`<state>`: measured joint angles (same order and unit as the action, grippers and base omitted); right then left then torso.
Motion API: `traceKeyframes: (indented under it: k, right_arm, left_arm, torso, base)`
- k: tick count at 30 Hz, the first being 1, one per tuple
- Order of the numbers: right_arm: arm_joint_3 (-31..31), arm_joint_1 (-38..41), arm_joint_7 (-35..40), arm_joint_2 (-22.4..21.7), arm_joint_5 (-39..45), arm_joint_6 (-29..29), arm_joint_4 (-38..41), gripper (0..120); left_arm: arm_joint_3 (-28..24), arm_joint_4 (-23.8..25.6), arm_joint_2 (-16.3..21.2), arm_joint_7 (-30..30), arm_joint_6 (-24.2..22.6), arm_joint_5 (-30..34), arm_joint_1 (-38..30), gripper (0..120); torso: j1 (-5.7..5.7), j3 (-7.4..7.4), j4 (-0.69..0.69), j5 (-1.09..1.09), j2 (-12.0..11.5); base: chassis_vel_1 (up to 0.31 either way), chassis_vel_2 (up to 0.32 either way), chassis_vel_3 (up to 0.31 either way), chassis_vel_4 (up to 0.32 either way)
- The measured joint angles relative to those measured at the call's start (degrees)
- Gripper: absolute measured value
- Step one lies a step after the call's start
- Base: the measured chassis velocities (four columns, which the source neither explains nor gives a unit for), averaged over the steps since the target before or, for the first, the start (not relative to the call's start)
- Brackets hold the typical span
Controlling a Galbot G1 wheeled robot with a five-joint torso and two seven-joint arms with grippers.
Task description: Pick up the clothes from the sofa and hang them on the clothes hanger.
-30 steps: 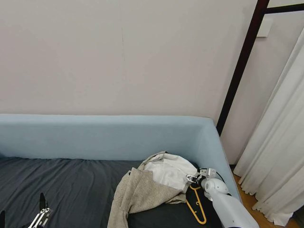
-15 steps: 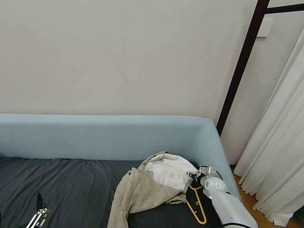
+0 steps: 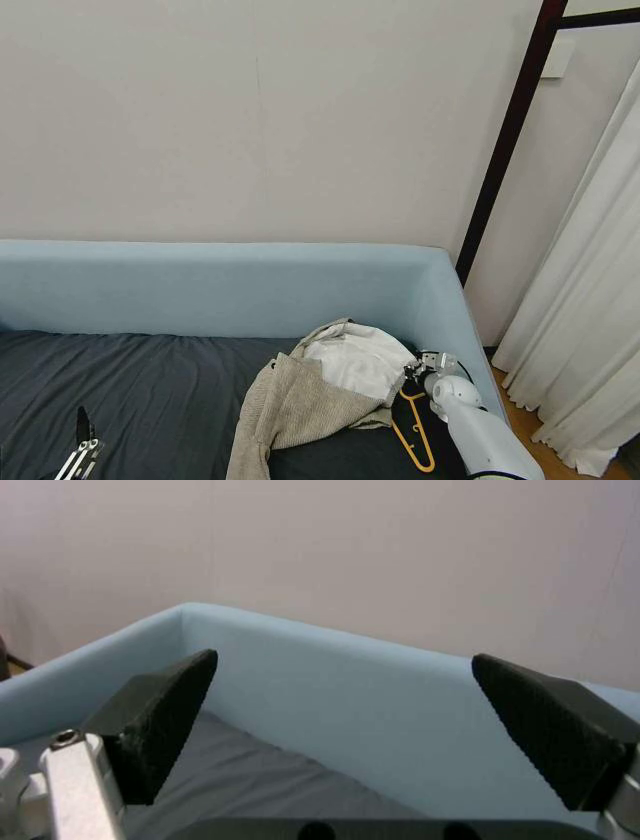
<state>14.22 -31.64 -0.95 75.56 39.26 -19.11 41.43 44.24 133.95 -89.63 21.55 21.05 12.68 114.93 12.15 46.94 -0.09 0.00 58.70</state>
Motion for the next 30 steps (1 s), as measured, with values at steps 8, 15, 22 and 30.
traceKeyframes:
  k: [8, 15, 22, 30]
  right_arm:
    - [-3.93, -0.65, -1.23, -4.25, 12.92, 6.56, 16.24, 0]
    - [-7.27, 2.26, 0.46, -7.71, 22.0, 10.11, 31.59, 0]
    - [-10.96, 11.33, 4.44, -11.51, 28.52, 11.01, 41.13, 0]
    - [-17.95, 24.54, 8.84, -13.8, 31.3, 12.61, 47.08, 0]
  left_arm:
    - [-0.14, -0.34, 0.41, 0.09, 0.0, 0.29, -1.04, 100]
    - [0.02, -0.71, 1.42, 0.14, -0.17, 1.32, -1.93, 100]
    - [0.22, -0.49, 2.16, 0.16, -0.42, 2.25, -2.44, 100]
    - [-0.15, -0.23, 2.22, 0.08, -0.53, 2.32, -2.9, 100]
  torso:
    - [0.0, 0.0, 0.0, 0.0, 0.0]
    - [0.0, 0.0, 0.0, -0.02, 0.0]
    - [0.01, 0.0, -0.01, -0.01, 0.0]
    - [0.01, 0.0, 0.01, -0.02, 0.0]
  base:
    - [0.0, 0.0, 0.0, 0.0]
    - [0.0, 0.0, 0.0, 0.0]
    - [0.0, 0.0, 0.0, 0.0]
    - [0.0, 0.0, 0.0, 0.0]
